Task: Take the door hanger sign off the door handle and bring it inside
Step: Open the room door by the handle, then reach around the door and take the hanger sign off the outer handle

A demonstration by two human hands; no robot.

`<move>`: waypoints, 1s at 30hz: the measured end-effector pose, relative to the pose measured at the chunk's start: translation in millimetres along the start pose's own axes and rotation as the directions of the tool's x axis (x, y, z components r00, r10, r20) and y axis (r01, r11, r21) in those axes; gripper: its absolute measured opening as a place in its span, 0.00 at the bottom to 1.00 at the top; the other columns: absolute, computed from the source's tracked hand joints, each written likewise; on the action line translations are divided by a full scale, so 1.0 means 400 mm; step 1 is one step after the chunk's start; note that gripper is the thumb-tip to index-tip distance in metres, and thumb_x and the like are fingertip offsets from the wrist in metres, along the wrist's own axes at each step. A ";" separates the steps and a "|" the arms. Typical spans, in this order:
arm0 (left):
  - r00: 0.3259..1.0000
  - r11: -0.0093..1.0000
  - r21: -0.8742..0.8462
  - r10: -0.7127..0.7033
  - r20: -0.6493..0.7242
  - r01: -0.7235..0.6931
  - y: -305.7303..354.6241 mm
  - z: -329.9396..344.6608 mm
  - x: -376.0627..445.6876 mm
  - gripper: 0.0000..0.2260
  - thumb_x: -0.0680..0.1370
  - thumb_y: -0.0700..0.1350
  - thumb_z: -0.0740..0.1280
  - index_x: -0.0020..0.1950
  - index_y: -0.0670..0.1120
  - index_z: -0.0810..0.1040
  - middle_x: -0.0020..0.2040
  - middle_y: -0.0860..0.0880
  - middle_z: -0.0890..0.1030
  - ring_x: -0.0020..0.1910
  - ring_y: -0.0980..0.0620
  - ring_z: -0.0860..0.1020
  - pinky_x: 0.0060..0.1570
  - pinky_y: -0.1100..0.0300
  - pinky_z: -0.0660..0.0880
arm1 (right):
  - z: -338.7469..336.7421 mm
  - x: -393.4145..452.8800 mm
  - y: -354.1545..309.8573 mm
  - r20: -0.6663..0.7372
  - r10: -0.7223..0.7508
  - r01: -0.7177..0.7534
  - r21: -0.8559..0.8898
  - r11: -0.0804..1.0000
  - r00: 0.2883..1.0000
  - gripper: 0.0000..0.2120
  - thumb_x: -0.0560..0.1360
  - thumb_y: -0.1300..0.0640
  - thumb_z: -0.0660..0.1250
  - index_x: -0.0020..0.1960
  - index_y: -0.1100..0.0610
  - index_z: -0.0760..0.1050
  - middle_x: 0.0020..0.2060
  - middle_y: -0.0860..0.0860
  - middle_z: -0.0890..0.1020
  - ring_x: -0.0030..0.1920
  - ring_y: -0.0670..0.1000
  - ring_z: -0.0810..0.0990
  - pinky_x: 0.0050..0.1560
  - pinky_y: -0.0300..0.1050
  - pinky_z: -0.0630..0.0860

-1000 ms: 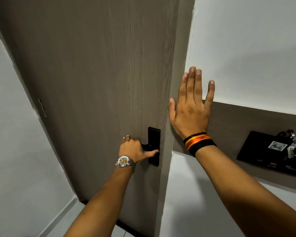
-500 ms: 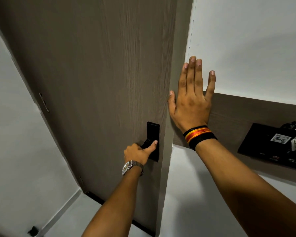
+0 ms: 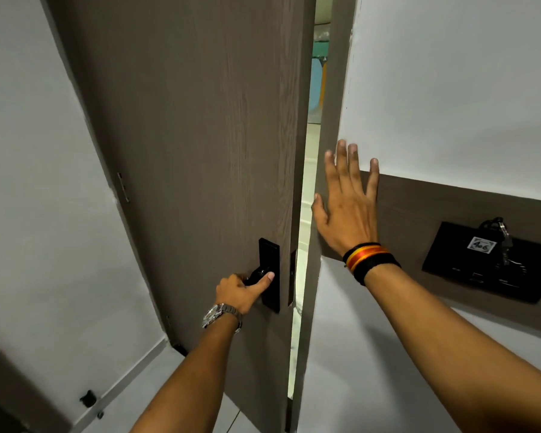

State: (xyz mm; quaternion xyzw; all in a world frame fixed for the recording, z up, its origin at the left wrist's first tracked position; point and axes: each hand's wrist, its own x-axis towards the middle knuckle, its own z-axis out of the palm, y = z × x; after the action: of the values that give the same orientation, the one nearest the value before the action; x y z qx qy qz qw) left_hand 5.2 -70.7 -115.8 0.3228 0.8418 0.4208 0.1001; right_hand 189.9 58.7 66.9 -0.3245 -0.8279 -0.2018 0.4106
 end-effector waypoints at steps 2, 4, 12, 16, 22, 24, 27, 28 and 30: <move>1.000 1.000 -0.011 -0.017 0.010 0.017 -0.022 -0.028 -0.029 0.40 0.53 0.87 0.57 0.30 0.49 0.74 0.27 0.52 0.73 0.27 0.53 0.72 0.27 0.62 0.66 | 0.004 -0.067 -0.024 0.031 -0.065 0.061 0.113 0.992 0.997 0.34 0.78 0.51 0.59 0.81 0.57 0.54 0.82 0.58 0.51 0.82 0.57 0.47 0.79 0.63 0.41; 0.999 1.000 -0.003 -0.026 0.026 0.026 -0.044 -0.052 -0.053 0.42 0.54 0.87 0.57 0.35 0.47 0.77 0.30 0.48 0.76 0.30 0.49 0.75 0.29 0.61 0.69 | 0.026 -0.143 -0.050 0.127 -0.073 0.037 0.267 0.963 0.989 0.32 0.78 0.53 0.60 0.80 0.56 0.57 0.81 0.56 0.55 0.81 0.56 0.51 0.80 0.58 0.45; 0.996 0.997 0.043 0.070 -0.062 -0.067 -0.122 -0.233 -0.153 0.35 0.71 0.80 0.51 0.52 0.53 0.81 0.61 0.43 0.83 0.66 0.45 0.78 0.59 0.51 0.76 | 0.095 -0.393 -0.190 0.786 -0.108 -0.397 0.419 0.816 0.608 0.27 0.79 0.50 0.64 0.76 0.49 0.64 0.69 0.49 0.77 0.65 0.54 0.78 0.64 0.51 0.76; 0.993 0.974 0.198 0.116 -0.030 -0.108 -0.156 -0.336 -0.180 0.25 0.79 0.69 0.46 0.51 0.58 0.77 0.73 0.45 0.75 0.81 0.48 0.59 0.72 0.45 0.67 | 0.092 -0.421 -0.304 0.820 -0.189 -0.355 0.426 0.832 0.540 0.27 0.78 0.50 0.65 0.76 0.50 0.65 0.66 0.48 0.79 0.64 0.54 0.79 0.64 0.50 0.75; 0.991 0.967 0.246 0.092 -0.100 -0.065 -0.228 -0.428 -0.276 0.28 0.80 0.58 0.49 0.74 0.46 0.73 0.79 0.48 0.68 0.81 0.51 0.56 0.75 0.55 0.55 | 0.074 -0.451 -0.480 0.805 -0.350 -0.246 0.506 0.827 0.479 0.30 0.73 0.49 0.65 0.74 0.53 0.68 0.52 0.48 0.85 0.58 0.55 0.81 0.59 0.51 0.78; 0.989 0.967 0.247 0.087 -0.118 -0.056 -0.246 -0.467 -0.302 0.28 0.80 0.55 0.49 0.74 0.45 0.73 0.79 0.47 0.68 0.81 0.50 0.56 0.75 0.56 0.53 | 0.069 -0.465 -0.529 0.784 -0.391 -0.190 0.529 0.827 0.482 0.29 0.72 0.45 0.65 0.71 0.54 0.72 0.52 0.51 0.84 0.56 0.57 0.82 0.56 0.52 0.79; 0.990 0.967 0.252 0.063 -0.125 -0.030 -0.280 -0.532 -0.338 0.28 0.80 0.54 0.47 0.75 0.45 0.72 0.79 0.47 0.67 0.81 0.50 0.55 0.79 0.54 0.52 | 0.054 -0.491 -0.607 0.730 -0.449 -0.088 0.567 0.819 0.516 0.27 0.70 0.38 0.61 0.61 0.55 0.78 0.48 0.53 0.85 0.51 0.59 0.83 0.47 0.49 0.79; 0.990 0.968 0.252 0.057 -0.131 -0.022 -0.290 -0.551 -0.347 0.29 0.80 0.53 0.47 0.76 0.45 0.71 0.79 0.46 0.67 0.81 0.50 0.56 0.79 0.54 0.51 | 0.050 -0.500 -0.630 0.707 -0.466 -0.067 0.584 0.809 0.531 0.26 0.70 0.36 0.60 0.56 0.54 0.78 0.46 0.53 0.85 0.48 0.59 0.83 0.43 0.48 0.77; 0.988 0.968 0.251 0.050 -0.147 -0.012 -0.313 -0.588 -0.361 0.28 0.80 0.52 0.46 0.76 0.45 0.70 0.79 0.46 0.67 0.81 0.49 0.56 0.80 0.56 0.49 | 0.041 -0.514 -0.673 0.664 -0.501 -0.031 0.618 0.785 0.554 0.25 0.72 0.34 0.58 0.49 0.54 0.78 0.42 0.53 0.84 0.44 0.59 0.82 0.38 0.46 0.72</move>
State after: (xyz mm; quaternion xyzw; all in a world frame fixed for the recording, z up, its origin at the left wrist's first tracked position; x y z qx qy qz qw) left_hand -44.6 -367.4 -80.2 0.3130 0.8881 0.3364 -0.0125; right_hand 84.6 -198.1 -127.5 -0.1219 -0.9781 0.1648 0.0355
